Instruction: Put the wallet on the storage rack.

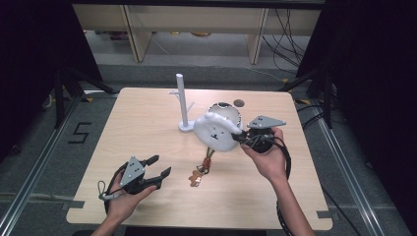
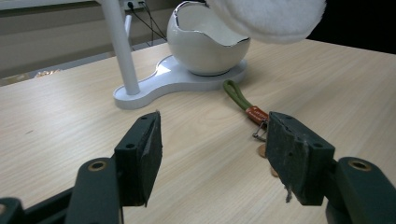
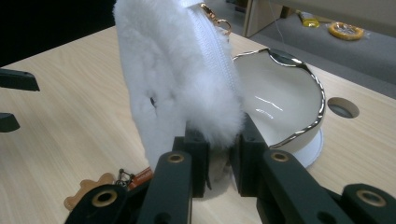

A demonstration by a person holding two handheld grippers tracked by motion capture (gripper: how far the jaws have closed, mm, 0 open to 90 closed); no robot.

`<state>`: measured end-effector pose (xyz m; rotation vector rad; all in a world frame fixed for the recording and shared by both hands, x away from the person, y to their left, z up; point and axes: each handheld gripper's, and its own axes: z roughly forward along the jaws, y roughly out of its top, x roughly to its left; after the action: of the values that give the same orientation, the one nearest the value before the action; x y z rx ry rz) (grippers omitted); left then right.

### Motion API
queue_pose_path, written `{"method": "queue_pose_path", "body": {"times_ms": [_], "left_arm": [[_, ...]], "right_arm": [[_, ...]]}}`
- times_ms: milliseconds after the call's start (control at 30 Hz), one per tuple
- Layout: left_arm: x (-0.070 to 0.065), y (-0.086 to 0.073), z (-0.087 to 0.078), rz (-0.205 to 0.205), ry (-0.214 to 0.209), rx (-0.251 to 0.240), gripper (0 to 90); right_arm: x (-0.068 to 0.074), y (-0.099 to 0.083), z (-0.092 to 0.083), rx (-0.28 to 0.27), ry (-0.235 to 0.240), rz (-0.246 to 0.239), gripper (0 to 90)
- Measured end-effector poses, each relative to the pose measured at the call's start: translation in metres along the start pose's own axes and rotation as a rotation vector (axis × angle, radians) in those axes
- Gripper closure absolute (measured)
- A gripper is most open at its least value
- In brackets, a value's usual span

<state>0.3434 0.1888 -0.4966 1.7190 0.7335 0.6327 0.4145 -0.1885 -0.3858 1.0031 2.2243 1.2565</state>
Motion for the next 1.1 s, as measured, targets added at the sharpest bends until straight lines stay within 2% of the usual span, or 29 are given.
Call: {"method": "queue_pose_path", "body": {"times_ms": [67, 100, 200, 233, 267, 467, 500, 533, 633, 667, 700, 767, 800, 1100], "left_arm": [[0.001, -0.002, 0.000, 0.004, 0.004, -0.003, 36.0], [0.001, -0.004, 0.001, -0.009, 0.004, -0.019, 36.0], [0.002, -0.005, 0.000, 0.006, 0.014, -0.008, 36.0], [0.002, -0.006, 0.000, 0.004, 0.013, -0.006, 36.0], [0.001, -0.008, 0.001, -0.001, 0.012, -0.014, 36.0], [0.000, -0.011, 0.002, -0.010, 0.005, -0.014, 36.0], [-0.001, -0.012, 0.002, -0.019, -0.001, -0.022, 36.0], [-0.001, -0.012, 0.003, -0.021, -0.001, -0.023, 36.0], [-0.001, -0.012, 0.003, -0.020, 0.000, -0.026, 36.0], [0.000, -0.012, 0.002, -0.012, 0.010, -0.014, 36.1], [0.000, -0.012, 0.002, -0.012, 0.010, -0.016, 36.1], [0.000, -0.013, 0.002, -0.023, 0.007, -0.026, 36.1], [0.001, -0.013, 0.002, -0.015, 0.013, -0.018, 36.1], [0.003, -0.014, 0.002, -0.020, 0.014, -0.019, 36.1]], "right_arm": [[-0.001, 0.000, 0.000, 0.001, -0.009, 0.017, 79.4], [-0.004, 0.001, 0.001, -0.007, -0.004, 0.009, 79.4], [-0.006, 0.001, 0.000, -0.003, -0.014, -0.004, 79.4], [-0.007, 0.001, 0.001, -0.009, -0.003, 0.014, 79.4], [-0.008, 0.003, -0.001, 0.006, -0.014, 0.009, 79.4], [-0.011, 0.006, -0.002, -0.008, -0.028, 0.023, 79.4], [-0.014, 0.009, -0.002, -0.005, -0.017, 0.015, 79.3], [-0.014, 0.010, -0.002, -0.014, -0.038, 0.022, 79.4], [-0.017, 0.013, -0.002, -0.003, -0.035, 0.022, 79.4], [-0.022, 0.017, 0.000, 0.000, -0.034, 0.009, 79.3], [-0.022, 0.018, 0.000, -0.005, -0.040, 0.026, 79.4], [-0.025, 0.021, 0.002, -0.010, -0.035, 0.013, 79.4], [-0.027, 0.023, 0.001, -0.008, -0.048, 0.013, 79.4], [-0.038, 0.037, 0.007, -0.001, -0.052, 0.020, 79.3]]}}
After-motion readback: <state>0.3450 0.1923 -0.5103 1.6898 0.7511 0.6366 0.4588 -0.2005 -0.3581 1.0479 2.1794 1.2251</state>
